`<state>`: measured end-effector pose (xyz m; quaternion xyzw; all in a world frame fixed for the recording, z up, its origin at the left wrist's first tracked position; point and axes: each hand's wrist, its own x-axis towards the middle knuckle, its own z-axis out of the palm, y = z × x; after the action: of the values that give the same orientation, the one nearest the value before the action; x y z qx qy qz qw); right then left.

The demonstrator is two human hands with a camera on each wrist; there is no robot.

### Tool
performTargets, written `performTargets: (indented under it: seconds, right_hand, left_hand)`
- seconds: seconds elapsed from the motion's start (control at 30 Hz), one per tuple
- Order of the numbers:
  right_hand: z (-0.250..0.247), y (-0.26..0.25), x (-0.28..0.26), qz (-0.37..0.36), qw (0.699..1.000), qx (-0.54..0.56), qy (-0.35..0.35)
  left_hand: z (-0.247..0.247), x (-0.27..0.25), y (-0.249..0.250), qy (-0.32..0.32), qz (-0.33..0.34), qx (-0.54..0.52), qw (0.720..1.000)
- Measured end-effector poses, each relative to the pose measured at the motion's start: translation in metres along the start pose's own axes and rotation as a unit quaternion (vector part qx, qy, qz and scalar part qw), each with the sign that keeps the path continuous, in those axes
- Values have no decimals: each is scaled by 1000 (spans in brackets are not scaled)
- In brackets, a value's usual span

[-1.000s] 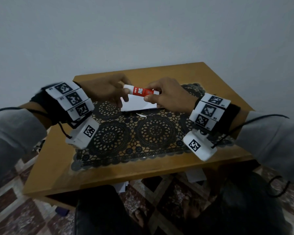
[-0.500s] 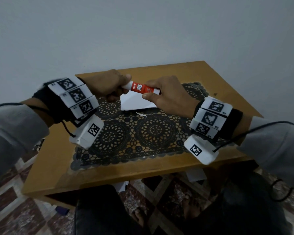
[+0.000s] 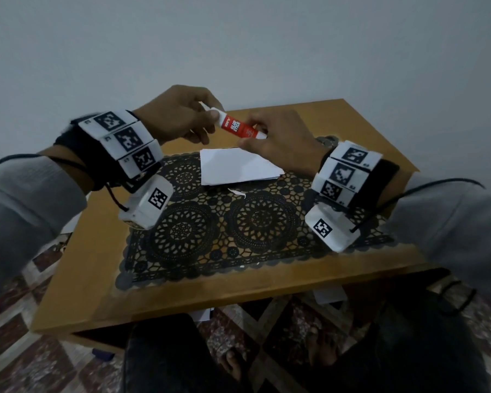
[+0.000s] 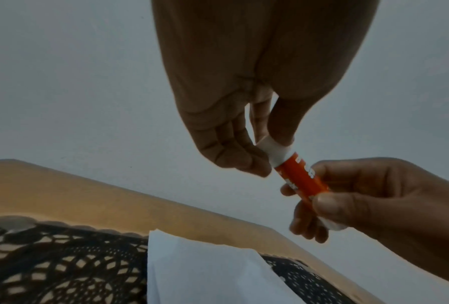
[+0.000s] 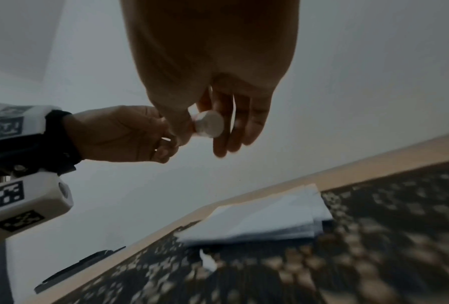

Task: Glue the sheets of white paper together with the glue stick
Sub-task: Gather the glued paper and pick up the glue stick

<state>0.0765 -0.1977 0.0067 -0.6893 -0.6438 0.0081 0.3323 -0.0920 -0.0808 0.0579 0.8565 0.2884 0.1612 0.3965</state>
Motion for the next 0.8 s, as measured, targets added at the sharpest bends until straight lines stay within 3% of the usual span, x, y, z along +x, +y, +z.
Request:
performTargets:
  seconds: [0.13, 0.23, 0.4, 0.5, 0.8]
  right_hand:
    - [-5, -9, 25, 32, 996, 42, -72]
    - [0, -8, 47, 28, 995, 11, -100]
    - [23, 11, 78, 58, 997, 11, -54]
    - [37, 30, 93, 103, 994, -6, -23]
    - [68, 59, 115, 160, 983, -71, -60]
  left_hand:
    - [-4, 14, 0, 46, 56, 121, 990]
    - [-7, 27, 0, 65, 68, 181, 979]
    - [-7, 38, -19, 109, 28, 109, 988]
    - [-6, 34, -39, 97, -5, 102, 990]
    - [-10, 22, -67, 97, -25, 42, 994]
